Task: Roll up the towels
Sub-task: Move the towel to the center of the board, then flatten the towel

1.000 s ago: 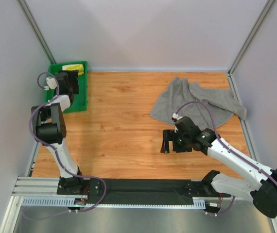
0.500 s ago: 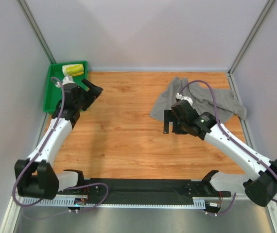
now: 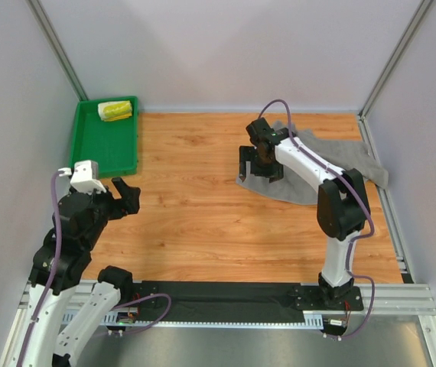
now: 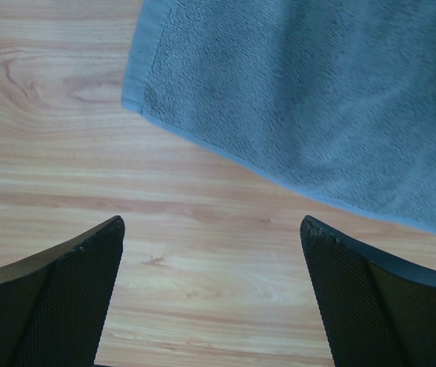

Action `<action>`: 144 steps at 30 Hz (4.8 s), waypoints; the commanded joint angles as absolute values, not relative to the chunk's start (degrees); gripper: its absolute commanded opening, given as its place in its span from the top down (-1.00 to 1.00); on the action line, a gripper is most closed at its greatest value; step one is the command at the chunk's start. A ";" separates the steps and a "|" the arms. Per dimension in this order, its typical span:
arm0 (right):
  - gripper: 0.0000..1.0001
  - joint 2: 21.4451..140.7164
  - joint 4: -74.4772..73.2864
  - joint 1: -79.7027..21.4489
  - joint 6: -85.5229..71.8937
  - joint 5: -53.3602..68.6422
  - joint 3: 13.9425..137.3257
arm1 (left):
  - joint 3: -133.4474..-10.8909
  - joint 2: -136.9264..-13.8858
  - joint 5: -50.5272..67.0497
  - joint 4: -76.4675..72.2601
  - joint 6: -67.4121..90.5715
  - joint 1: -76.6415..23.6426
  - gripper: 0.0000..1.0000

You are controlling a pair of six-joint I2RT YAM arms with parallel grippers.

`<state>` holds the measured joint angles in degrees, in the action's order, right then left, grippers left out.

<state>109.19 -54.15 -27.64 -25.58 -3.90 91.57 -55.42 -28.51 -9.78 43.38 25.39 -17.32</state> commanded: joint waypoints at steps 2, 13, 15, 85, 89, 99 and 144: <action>-0.95 116.52 -54.93 -27.77 -23.55 -1.75 97.46 | -53.44 -27.95 -16.68 53.17 20.46 -17.23 -0.77; -0.95 126.82 -54.58 -25.93 -23.03 -2.81 101.25 | -43.77 -14.07 -15.82 46.67 19.60 -17.23 -0.80; -0.91 128.83 -54.84 -26.10 -23.29 -2.72 101.77 | -42.98 -12.66 -14.95 45.53 18.55 -17.23 -0.80; 0.35 121.20 -53.96 1.67 -21.18 -4.39 91.40 | -27.42 -66.80 -5.10 35.68 48.25 -27.25 -0.09; 0.68 121.99 -56.33 1.76 -20.39 -5.97 95.88 | -27.42 -67.23 -6.06 35.42 47.55 -27.25 0.27; 0.56 140.78 -70.92 5.88 -17.49 -8.00 135.67 | -27.42 -67.59 -5.63 35.86 45.88 -27.07 0.49; -0.45 101.95 -40.87 24.70 -30.06 -3.25 64.60 | -48.08 -34.63 -10.99 52.12 28.39 -26.02 -0.77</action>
